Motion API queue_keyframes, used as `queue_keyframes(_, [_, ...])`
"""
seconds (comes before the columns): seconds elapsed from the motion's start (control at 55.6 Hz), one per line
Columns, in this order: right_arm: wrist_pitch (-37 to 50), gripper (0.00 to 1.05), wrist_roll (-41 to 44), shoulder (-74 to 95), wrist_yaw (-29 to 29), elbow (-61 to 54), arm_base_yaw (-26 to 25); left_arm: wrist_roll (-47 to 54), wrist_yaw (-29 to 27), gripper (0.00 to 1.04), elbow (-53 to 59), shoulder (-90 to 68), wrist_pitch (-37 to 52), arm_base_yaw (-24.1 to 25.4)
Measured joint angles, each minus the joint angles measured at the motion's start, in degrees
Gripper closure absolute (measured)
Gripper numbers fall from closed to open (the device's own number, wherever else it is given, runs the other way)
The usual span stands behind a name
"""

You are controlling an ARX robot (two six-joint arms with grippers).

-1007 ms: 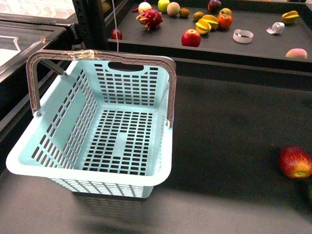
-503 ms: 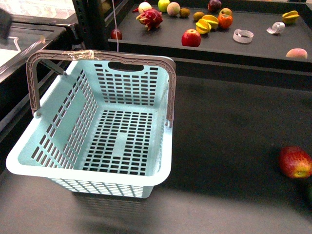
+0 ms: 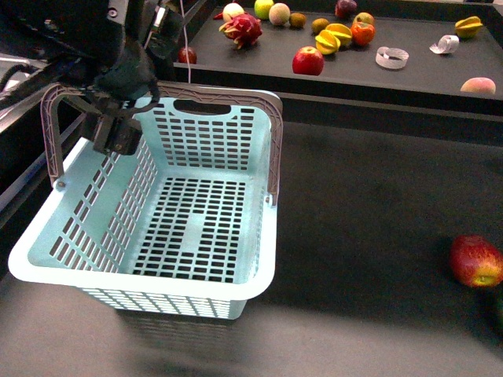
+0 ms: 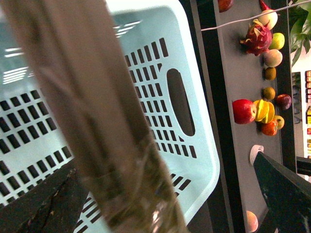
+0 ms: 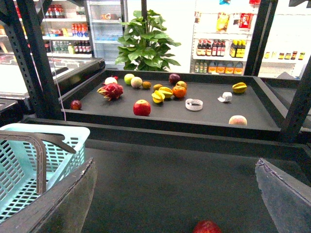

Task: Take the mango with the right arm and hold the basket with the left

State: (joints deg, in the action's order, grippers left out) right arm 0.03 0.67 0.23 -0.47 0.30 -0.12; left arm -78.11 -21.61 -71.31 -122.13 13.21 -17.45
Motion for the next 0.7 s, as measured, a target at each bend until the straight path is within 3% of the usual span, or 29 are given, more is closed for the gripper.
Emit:
queue_keyframes(0.162, [0.00, 0.08, 0.00, 0.00, 0.00, 0.00, 0.00, -0.46, 0.74, 0.12, -8.33, -5.18, -2.97, -0.74])
queue_keyframes(0.629, [0.00, 0.08, 0.00, 0.00, 0.00, 0.00, 0.00, -1.14, 1.79, 0.95, -8.31, -5.14, -3.54, -2.25])
queue_keyframes(0.701, [0.00, 0.08, 0.00, 0.00, 0.00, 0.00, 0.00, 0.55, 2.45, 0.99, -6.69, -3.69, -2.82, -2.67])
